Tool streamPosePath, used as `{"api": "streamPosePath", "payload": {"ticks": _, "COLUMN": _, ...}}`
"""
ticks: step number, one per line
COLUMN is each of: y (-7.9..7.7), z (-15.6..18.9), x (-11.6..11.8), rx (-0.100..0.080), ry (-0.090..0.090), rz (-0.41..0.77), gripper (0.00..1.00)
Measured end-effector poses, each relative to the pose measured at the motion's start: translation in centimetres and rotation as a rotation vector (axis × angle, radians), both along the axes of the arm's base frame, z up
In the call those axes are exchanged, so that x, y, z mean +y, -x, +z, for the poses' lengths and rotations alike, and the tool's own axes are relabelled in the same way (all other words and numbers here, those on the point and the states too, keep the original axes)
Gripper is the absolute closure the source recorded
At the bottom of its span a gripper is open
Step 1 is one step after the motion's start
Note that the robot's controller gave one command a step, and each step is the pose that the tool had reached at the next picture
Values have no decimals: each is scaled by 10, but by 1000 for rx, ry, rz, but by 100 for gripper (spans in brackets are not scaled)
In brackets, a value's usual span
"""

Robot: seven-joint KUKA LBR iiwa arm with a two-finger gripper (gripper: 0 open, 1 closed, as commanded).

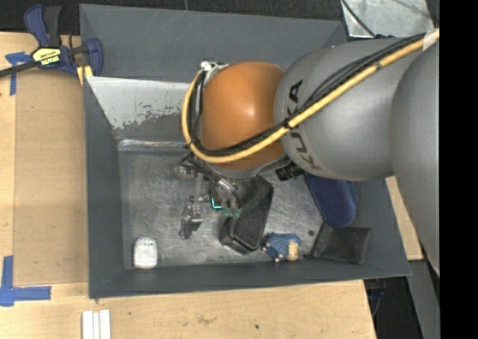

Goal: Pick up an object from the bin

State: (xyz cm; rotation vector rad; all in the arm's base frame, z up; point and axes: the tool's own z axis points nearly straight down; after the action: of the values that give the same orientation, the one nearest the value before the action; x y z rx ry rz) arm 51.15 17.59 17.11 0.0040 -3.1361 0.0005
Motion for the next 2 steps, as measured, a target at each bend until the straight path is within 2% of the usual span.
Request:
{"api": "streamPosePath", "payload": {"ticks": 1, "y": -33, "z": 33, "x": 26, "rx": -12, "ry": -3, "rz": 149, "gripper": 0}}
{"api": "streamPosePath", "payload": {"ticks": 2, "y": -33, "z": 32, "x": 26, "rx": -10, "ry": -2, "rz": 147, "gripper": 100}}
